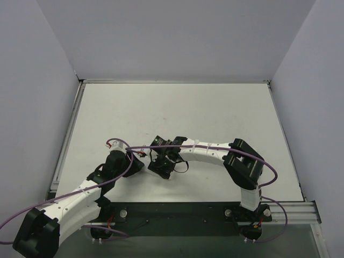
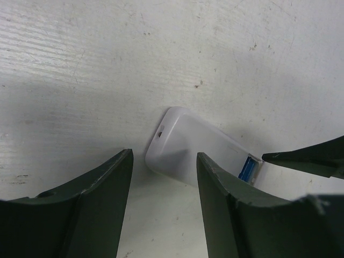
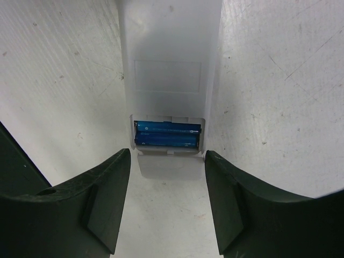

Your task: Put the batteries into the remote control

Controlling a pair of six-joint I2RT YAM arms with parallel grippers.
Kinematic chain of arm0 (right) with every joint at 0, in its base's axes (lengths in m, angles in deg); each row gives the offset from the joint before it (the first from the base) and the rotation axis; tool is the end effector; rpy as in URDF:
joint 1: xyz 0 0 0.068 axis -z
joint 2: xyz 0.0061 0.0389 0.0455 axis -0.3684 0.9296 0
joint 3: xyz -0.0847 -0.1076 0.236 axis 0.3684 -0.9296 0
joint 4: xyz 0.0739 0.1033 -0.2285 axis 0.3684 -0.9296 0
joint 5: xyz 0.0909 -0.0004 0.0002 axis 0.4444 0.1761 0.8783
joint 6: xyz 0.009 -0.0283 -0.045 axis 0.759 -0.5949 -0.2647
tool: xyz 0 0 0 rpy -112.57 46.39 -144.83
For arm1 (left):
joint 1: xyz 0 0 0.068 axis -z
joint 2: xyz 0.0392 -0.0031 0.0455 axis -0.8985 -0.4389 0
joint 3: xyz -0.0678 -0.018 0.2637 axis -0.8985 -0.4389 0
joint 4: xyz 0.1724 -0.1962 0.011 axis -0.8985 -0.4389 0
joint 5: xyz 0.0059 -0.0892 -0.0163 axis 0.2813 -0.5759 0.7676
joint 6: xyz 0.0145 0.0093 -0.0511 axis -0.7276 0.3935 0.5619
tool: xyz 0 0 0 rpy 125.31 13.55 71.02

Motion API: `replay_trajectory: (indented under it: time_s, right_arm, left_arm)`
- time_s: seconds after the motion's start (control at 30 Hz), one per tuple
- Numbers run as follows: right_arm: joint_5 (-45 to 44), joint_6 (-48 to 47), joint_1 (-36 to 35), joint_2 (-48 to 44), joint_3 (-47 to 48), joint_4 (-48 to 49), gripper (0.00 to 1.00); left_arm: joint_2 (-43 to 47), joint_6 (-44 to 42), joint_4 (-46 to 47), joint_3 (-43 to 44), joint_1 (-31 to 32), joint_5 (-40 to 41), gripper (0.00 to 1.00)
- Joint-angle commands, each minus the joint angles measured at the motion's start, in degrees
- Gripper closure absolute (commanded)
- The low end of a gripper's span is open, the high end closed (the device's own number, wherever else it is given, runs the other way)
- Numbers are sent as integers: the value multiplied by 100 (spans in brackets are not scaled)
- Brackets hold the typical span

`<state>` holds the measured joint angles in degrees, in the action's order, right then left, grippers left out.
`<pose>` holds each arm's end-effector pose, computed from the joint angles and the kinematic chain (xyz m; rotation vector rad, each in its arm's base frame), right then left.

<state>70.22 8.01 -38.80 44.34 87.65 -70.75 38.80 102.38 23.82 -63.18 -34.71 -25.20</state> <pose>0.1878 0.3481 0.1820 -1.5814 2.1131 0.6389 0.1420 -0.0771 0.1455 -0.4733 2.3152 -0.6451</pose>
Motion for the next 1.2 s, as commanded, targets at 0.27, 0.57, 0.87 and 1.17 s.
replay_trajectory:
  time_s: [0.27,0.57,0.87,1.17]
  right_arm:
    - [153,718,145,-776,40,-183,46]
    - [180,2493,733,-1445,-733,-192,47]
    - [-74,1749,330,-1322,-1497,334,48]
    - [-224,650,312,-1287,-1920,1214,37]
  left_arm:
    - [53,-80,188,102,-16,93,39]
    - [-228,-343,170,348,-16,268,33]
    - [-782,-607,266,612,-8,260,31]
    - [-826,-616,258,586,-8,225,31]
